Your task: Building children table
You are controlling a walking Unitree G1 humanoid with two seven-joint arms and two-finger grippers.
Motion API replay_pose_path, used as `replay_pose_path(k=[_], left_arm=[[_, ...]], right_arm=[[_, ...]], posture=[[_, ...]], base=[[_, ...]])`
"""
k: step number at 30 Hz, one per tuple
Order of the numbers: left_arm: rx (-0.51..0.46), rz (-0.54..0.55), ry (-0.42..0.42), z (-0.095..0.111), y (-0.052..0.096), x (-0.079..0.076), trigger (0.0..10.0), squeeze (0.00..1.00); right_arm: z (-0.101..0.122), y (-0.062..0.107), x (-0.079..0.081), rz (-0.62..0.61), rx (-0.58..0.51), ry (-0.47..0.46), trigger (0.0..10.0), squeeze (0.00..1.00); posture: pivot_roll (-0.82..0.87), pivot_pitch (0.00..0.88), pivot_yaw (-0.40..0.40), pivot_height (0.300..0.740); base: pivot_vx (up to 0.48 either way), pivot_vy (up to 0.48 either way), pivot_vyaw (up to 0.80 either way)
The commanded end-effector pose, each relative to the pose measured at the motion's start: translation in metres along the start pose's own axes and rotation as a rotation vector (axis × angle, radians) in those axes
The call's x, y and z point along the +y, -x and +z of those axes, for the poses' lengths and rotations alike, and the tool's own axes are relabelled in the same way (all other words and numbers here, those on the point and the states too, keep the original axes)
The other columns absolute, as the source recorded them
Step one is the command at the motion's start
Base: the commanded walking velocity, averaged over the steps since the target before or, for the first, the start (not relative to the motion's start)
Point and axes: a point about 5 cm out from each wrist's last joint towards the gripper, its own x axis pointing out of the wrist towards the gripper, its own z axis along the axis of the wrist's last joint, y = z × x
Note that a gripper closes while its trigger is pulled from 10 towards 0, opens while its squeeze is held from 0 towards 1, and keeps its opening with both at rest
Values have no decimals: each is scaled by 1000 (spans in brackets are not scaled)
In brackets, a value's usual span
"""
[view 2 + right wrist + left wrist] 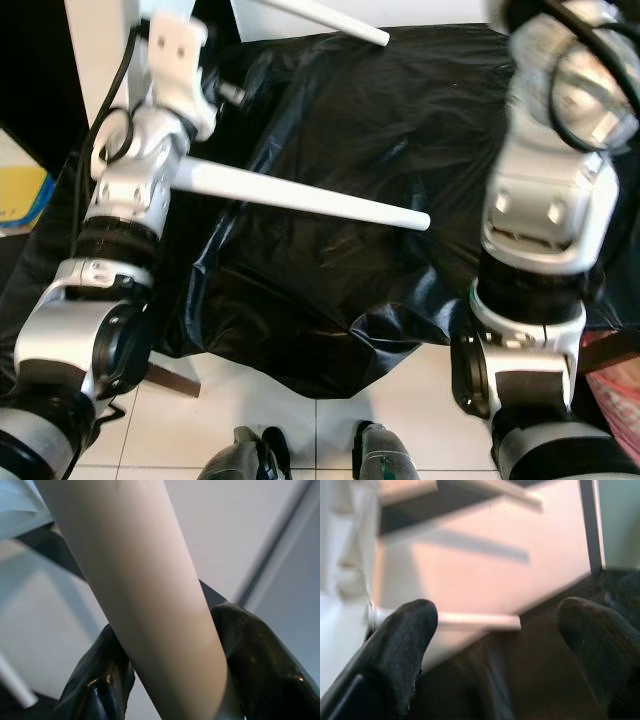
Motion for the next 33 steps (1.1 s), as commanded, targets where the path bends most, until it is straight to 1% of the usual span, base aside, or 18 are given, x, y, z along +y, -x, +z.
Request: replay_pose_path(k=[1,3,4,5,7,8,10,12,14,15,17,20,21,23,24,27,31,33], left_arm=[[-55,721,-1,13,14,45,10000,0],[-105,667,20,30,4,43,10000,0],[-105,667,20,30,4,43,10000,0],[-122,638,21,37,-2,41,10000,0],[-122,638,21,37,-2,41,10000,0],[-145,604,27,45,-8,37,10000,0],[-145,604,27,45,-8,37,10000,0],[-169,540,27,53,-18,28,10000,0],[-169,540,27,53,-18,28,10000,0],[-172,479,11,57,-23,19,10000,0],[-172,479,11,57,-23,19,10000,0],[-167,388,11,58,-29,4,10000,0],[-167,388,11,58,-29,4,10000,0],[-159,329,18,57,-32,-5,10000,0],[-159,329,18,57,-32,-5,10000,0],[-147,267,24,53,-33,-16,10000,0],[-121,144,29,40,-29,-34,10000,0],[-110,25,66,31,-24,-49,10000,0]], right_arm=[[-22,8,-21,-153,127,-99,10000,0],[-45,22,-27,-232,241,-222,10000,0],[-45,22,-27,-232,241,-222,10000,0],[-62,33,-27,-275,323,-291,10000,0],[-62,33,-27,-275,323,-291,10000,0],[-77,45,-23,-291,394,-353,10000,0],[-77,45,-23,-291,394,-353,10000,0],[-100,68,-14,-307,488,-381,10000,0],[-100,68,-14,-307,488,-381,10000,0],[-111,80,-10,-307,528,-373,10000,0],[-111,80,-10,-307,528,-373,10000,0],[-119,88,-5,-318,553,-395,10000,0],[-119,88,-5,-318,553,-395,10000,0],[-121,89,-2,-312,553,-402,10000,0],[-121,89,-2,-312,553,-402,10000,0],[-123,93,1,-305,544,-419,10000,0],[-126,95,9,-260,527,-414,10000,0],[-121,96,16,-217,499,-383,10000,0]], posture=[[-250,180,107,740],[-235,175,121,740],[-235,175,121,740],[-235,175,129,740],[-235,175,129,740],[-230,175,140,740],[-230,175,140,740],[-223,173,159,740],[-223,173,159,740],[-209,172,166,740],[-209,172,166,740],[-197,165,170,740],[-197,165,170,740],[-193,165,168,740],[-193,165,168,740],[-188,167,165,740],[-173,177,154,740],[-158,184,140,740]], base=[[0,0,0],[0,0,0],[0,0,0],[0,0,0],[0,0,0],[0,0,0],[0,0,0],[0,0,0],[0,0,0],[0,0,0],[0,0,0],[0,0,0],[0,0,0],[0,0,0],[0,0,0],[0,0,0],[0,0,0],[0,0,0]])
